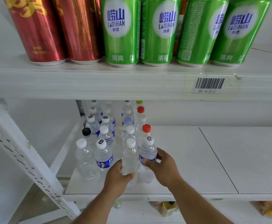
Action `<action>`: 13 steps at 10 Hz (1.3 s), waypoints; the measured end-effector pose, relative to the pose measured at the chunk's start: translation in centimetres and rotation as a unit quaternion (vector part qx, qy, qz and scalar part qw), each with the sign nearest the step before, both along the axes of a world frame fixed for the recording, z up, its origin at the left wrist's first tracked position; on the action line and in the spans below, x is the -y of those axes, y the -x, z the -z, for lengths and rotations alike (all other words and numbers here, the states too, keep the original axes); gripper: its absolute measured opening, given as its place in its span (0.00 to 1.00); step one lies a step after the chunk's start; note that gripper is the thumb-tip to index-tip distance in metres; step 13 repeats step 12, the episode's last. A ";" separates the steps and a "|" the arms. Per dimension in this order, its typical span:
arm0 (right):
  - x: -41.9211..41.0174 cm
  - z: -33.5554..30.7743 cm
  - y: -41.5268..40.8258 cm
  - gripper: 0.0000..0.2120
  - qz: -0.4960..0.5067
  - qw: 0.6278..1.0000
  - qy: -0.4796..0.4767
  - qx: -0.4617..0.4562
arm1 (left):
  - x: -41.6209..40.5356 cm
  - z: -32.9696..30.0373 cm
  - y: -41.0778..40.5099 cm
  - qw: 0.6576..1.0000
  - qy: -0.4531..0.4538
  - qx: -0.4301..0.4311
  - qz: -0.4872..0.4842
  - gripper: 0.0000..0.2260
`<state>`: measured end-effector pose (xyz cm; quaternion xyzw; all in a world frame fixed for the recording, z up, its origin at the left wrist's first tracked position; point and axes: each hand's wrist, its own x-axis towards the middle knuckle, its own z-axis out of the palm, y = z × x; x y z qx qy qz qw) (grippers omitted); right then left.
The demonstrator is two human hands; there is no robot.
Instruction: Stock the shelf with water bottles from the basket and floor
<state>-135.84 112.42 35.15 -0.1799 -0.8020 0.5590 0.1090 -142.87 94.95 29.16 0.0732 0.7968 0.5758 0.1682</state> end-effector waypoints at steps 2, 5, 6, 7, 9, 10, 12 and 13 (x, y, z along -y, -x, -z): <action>0.4 0.1 0.1 0.17 -0.010 0.999 0.028 -0.021 | -0.5 0.6 0.6 1.000 -0.016 0.008 -0.004 0.22; 0.5 1.2 -0.6 0.30 -0.028 0.994 -0.034 0.095 | -0.4 1.0 0.2 0.999 0.039 -0.013 0.002 0.26; 0.9 1.1 -0.4 0.30 -0.024 0.994 -0.038 0.102 | -0.4 0.6 -0.1 0.998 0.057 -0.034 0.001 0.22; 1.0 1.1 -0.2 0.29 -0.018 0.994 -0.035 0.106 | -0.4 0.3 -0.3 0.997 0.062 -0.047 0.000 0.21; 1.3 2.0 -0.6 0.28 -0.006 0.992 -0.034 0.118 | -0.2 0.2 -0.7 0.995 0.088 -0.031 0.019 0.21; 1.4 2.1 -0.8 0.29 -0.010 0.990 -0.042 0.132 | 0.2 0.3 -0.9 0.995 0.085 -0.028 0.034 0.20; 2.2 1.2 -1.8 0.30 -0.009 0.985 -0.050 0.163 | 0.9 -1.0 -2.1 0.996 0.082 -0.008 0.025 0.27; 2.2 1.2 -1.8 0.30 -0.009 0.985 -0.050 0.163 | 0.9 -1.0 -2.1 0.996 0.082 -0.008 0.025 0.27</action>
